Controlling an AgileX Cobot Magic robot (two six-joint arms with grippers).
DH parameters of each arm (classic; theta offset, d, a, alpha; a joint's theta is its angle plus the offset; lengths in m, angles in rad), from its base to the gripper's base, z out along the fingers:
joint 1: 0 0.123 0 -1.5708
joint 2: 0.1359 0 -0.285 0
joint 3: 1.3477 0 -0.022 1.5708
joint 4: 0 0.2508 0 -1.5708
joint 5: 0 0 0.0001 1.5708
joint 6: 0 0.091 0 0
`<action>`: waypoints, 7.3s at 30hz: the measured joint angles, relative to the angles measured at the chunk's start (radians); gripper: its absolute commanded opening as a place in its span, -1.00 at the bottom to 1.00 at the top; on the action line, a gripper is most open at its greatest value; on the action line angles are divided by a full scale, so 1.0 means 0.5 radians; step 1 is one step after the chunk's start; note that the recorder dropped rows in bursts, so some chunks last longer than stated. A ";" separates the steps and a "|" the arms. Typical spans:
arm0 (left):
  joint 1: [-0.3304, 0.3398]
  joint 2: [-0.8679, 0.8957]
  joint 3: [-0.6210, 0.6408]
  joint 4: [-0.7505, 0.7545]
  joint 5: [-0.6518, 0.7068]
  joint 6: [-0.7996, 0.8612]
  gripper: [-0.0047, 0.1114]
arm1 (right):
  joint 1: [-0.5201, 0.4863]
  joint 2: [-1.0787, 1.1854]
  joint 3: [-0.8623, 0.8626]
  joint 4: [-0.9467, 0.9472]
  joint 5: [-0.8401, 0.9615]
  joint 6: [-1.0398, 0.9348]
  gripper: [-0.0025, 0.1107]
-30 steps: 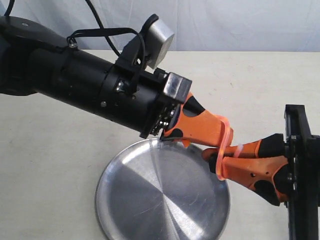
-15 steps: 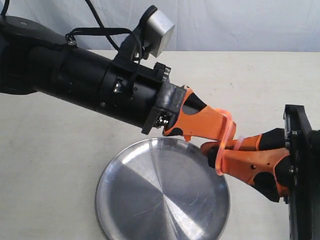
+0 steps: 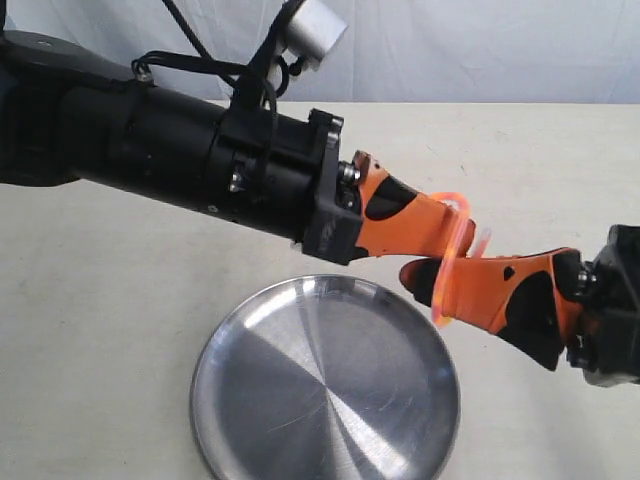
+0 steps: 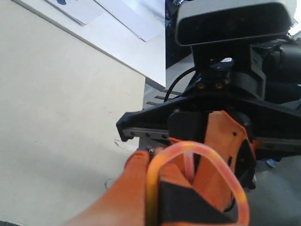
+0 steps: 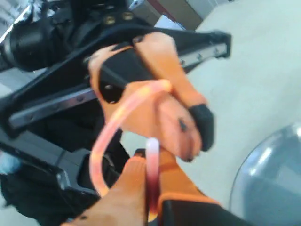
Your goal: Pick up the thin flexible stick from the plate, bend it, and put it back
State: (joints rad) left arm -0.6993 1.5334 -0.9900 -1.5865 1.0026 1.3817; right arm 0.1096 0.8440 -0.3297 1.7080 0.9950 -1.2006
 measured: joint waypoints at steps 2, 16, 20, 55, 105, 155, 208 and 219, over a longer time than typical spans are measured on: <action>0.000 0.000 0.000 0.000 -0.003 0.063 -0.92 | 0.000 0.056 0.000 0.000 -0.005 0.144 -0.97; 0.000 0.000 0.000 0.105 -0.040 0.280 -0.92 | 0.000 0.447 0.000 0.019 0.153 0.362 -0.97; 0.000 0.000 0.000 0.113 -0.040 0.288 -0.92 | 0.000 0.495 0.000 0.028 0.153 0.372 -0.97; 0.004 0.003 0.000 0.797 -0.654 -0.507 0.12 | 0.000 0.521 0.000 0.078 0.048 0.272 -0.97; 0.676 -0.312 0.000 1.778 -0.558 -1.499 -0.91 | 0.388 1.169 -0.462 -0.528 -1.188 0.059 -0.96; 0.676 -1.950 0.877 1.602 -0.749 -1.491 -0.92 | 0.023 -1.507 -0.013 -2.378 -1.086 1.689 -0.97; 0.676 -1.958 0.877 1.622 -0.761 -1.491 -0.92 | -0.230 -1.676 0.649 -3.190 -1.228 2.257 -0.97; 0.916 -2.201 1.193 1.739 -1.218 -1.529 -0.92 | -0.230 -1.676 0.649 -3.190 -1.228 2.257 -0.97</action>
State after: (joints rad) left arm -0.2414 0.4332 -0.3934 -0.7169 0.3937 0.6174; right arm -0.0054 0.0059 -0.0051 0.1131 0.3808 -0.0720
